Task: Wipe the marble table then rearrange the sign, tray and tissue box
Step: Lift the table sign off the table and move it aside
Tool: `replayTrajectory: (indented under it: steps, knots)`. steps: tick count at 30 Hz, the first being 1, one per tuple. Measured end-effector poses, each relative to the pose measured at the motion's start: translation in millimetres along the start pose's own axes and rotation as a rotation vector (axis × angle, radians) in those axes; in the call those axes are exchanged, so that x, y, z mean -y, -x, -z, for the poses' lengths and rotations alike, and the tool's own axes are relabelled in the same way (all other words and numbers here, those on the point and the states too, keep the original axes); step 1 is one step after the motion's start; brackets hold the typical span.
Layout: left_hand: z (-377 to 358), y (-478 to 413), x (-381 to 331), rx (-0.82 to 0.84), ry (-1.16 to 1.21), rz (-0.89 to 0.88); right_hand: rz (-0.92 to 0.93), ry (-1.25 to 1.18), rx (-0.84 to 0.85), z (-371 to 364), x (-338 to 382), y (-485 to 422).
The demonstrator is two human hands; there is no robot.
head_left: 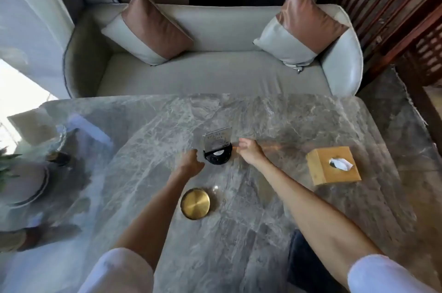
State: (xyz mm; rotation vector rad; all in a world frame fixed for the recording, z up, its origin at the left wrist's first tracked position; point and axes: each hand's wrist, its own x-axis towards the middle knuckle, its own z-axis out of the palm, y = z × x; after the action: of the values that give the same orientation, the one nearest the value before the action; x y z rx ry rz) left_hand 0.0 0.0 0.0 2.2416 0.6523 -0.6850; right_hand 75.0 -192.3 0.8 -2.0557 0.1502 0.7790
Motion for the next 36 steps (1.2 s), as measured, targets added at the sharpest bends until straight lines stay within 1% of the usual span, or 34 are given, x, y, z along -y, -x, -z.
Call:
replayTrajectory:
  steps: [1, 2, 5, 6, 7, 9, 14, 18, 21, 25, 29, 32, 36]
  knots:
    - [-3, -9, 3, 0.024, 0.01, 0.001, -0.026, -0.011, -0.023, -11, -3, -14]
    - [-5, -16, 5, 0.039, 0.03, 0.004, -0.033, -0.01, -0.001, -21, -12, -31]
    - [-14, -32, 5, 0.059, 0.066, 0.014, -0.026, 0.044, 0.062, -50, -72, -96]
    - [-15, -37, 5, 0.052, 0.085, 0.02, -0.031, 0.032, 0.07, -54, -74, -98]
    - [-17, -42, 7, 0.045, 0.104, 0.019, -0.03, 0.01, 0.075, -53, -58, -85]
    - [-22, -52, 10, 0.03, 0.121, 0.018, -0.028, 0.009, 0.027, -50, -30, -64]
    - [-30, -61, 9, -0.051, 0.136, -0.053, 0.027, -0.027, -0.067, -52, -37, -68]
    - [-32, -59, 3, -0.088, 0.092, -0.013, 0.002, -0.075, -0.058, -48, -35, -65]
    - [-24, -57, -4, -0.09, 0.068, -0.025, 0.032, -0.081, -0.049, -38, -33, -58]
    - [-13, -48, -35, -0.087, 0.182, -0.162, 0.037, -0.196, -0.031, 1, -31, -35]
    - [-25, -34, -97, -0.041, 0.222, -0.29, 0.096, -0.17, -0.105, 70, -34, -10]
    - [-49, -27, -163, -0.035, 0.193, -0.352, 0.186, -0.036, -0.166, 138, -42, 7]
    - [-86, -16, -269, -0.008, 0.136, -0.46, 0.189, 0.129, -0.311, 236, -67, 24]
